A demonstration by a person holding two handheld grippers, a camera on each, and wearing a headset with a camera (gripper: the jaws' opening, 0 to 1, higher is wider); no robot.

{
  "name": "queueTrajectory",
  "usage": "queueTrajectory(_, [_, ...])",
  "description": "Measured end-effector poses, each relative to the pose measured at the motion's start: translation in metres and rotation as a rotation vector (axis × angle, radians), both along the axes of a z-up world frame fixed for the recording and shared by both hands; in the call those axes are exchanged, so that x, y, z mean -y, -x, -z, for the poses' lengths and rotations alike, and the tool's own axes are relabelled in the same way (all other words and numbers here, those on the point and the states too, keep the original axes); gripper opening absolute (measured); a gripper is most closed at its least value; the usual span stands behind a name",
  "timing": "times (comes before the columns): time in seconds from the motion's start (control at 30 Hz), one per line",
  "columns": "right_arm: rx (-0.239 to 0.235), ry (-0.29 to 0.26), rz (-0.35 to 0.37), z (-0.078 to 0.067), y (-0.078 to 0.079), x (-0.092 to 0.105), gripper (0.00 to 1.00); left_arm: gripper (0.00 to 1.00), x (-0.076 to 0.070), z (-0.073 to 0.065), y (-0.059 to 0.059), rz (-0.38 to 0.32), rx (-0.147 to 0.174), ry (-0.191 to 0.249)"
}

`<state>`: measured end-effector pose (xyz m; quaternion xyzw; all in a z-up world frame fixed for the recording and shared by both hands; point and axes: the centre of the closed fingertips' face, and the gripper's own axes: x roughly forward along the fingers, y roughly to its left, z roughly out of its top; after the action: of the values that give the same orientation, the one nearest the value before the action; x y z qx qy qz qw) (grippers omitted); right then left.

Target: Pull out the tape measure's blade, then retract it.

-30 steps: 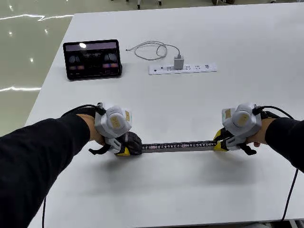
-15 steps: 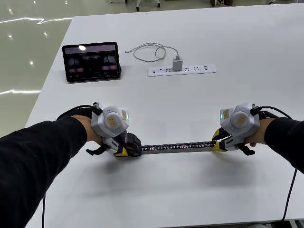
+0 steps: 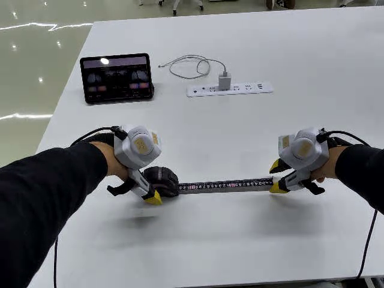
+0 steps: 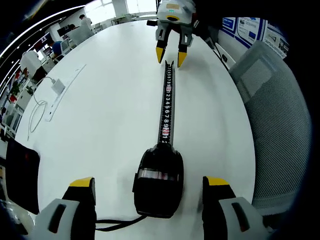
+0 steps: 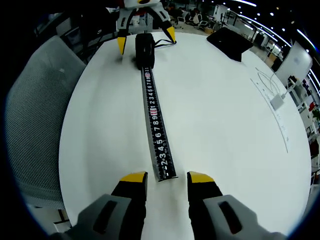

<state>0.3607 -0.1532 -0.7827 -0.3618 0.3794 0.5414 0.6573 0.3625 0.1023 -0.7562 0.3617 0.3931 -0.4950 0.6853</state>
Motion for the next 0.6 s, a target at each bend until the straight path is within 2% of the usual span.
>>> queueTrajectory(0.1, [-0.009, 0.000, 0.011, 0.001, 0.001, 0.001, 0.36, 0.94, 0.000, -0.001, -0.001, -0.032, -0.008, 0.015])
queueTrajectory(0.2, [-0.013, -0.008, 0.013, 0.000, 0.003, -0.002, 0.38, 0.99, 0.004, -0.007, -0.004, -0.039, 0.023, 0.051])
queueTrajectory(0.33, [-0.008, -0.011, 0.025, -0.002, 0.002, -0.003, 0.41, 1.00, 0.003, -0.007, -0.001, -0.070, -0.009, 0.059])
queueTrajectory(0.5, [-0.003, -0.004, 0.040, -0.003, 0.002, -0.002, 0.49, 1.00, 0.000, -0.008, -0.006, -0.113, 0.008, 0.085])
queueTrajectory(0.6, [-0.005, -0.015, 0.077, -0.004, 0.002, -0.002, 0.58, 1.00, 0.001, -0.013, -0.006, -0.169, 0.005, 0.136])
